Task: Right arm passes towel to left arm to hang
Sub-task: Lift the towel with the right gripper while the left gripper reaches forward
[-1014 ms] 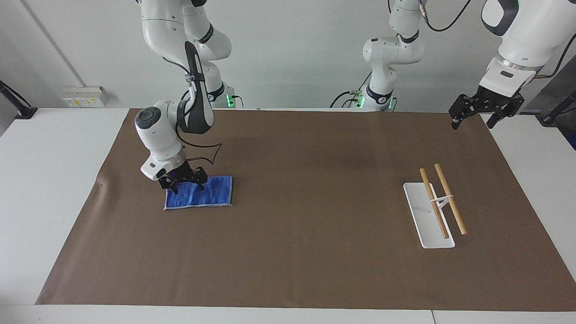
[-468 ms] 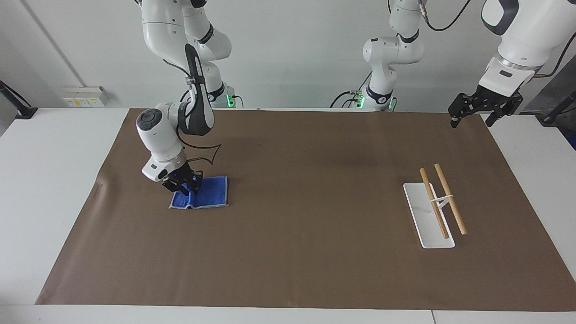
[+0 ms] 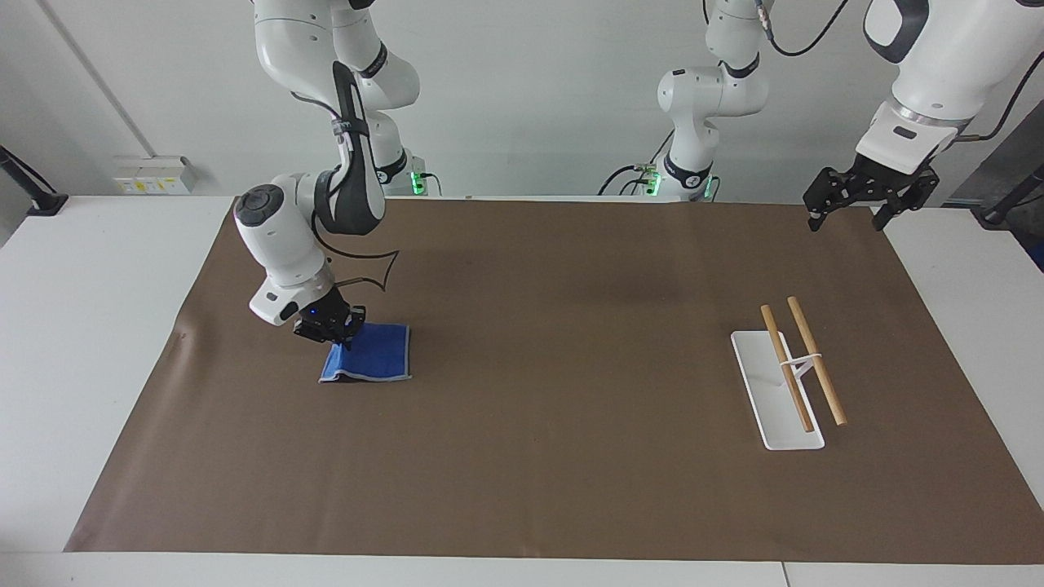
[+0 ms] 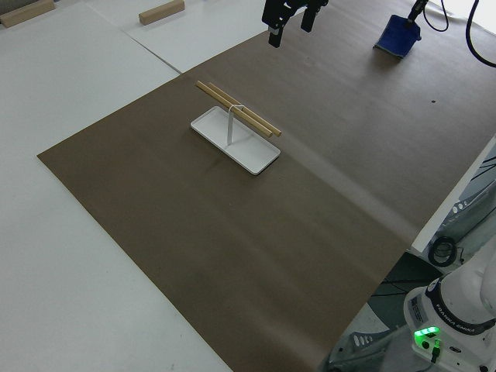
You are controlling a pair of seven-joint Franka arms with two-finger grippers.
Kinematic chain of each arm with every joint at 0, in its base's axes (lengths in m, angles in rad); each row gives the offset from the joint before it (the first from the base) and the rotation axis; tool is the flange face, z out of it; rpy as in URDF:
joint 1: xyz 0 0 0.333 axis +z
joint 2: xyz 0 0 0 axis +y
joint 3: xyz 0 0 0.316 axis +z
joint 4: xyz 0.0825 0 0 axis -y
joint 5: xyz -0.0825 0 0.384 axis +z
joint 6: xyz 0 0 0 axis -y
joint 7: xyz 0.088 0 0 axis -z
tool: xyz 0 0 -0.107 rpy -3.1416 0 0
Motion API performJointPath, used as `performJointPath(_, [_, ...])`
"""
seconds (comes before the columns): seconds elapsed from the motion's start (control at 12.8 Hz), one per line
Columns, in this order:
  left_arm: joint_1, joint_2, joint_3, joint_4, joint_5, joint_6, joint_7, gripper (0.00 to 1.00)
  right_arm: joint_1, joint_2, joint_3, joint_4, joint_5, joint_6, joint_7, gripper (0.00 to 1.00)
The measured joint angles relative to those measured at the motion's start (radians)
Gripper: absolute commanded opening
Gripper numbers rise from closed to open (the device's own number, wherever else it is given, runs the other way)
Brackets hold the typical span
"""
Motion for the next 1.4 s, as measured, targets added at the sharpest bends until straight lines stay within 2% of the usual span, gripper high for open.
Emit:
performJointPath(0.31, [0.000,0.000,0.000,-0.003,-0.041,-0.001,0.000,1.00,0.001,-0.040,0.043,0.140,0.145,-0.160,0.011,0.00])
performJointPath(0.62, [0.000,0.000,-0.002,-0.003,-0.045,-0.002,0.000,1.00,0.003,-0.039,0.115,0.207,0.450,-0.174,0.019,0.00])
performJointPath(0.86, [0.000,-0.001,-0.002,-0.010,-0.105,-0.001,0.000,1.00,0.004,-0.036,0.174,0.221,0.661,-0.165,0.073,0.00])
performJointPath(1.01, [0.000,-0.017,-0.003,-0.059,-0.159,0.025,-0.005,1.00,0.008,-0.036,0.215,0.223,0.804,-0.126,0.110,0.00])
performJointPath(1.17, [-0.001,-0.057,-0.003,-0.164,-0.242,0.109,-0.042,1.00,0.043,-0.034,0.237,0.222,0.955,-0.080,0.130,0.00])
performJointPath(1.4, [-0.053,-0.105,-0.008,-0.274,-0.317,0.201,-0.253,1.00,0.117,-0.030,0.242,0.219,1.166,-0.024,0.135,0.00])
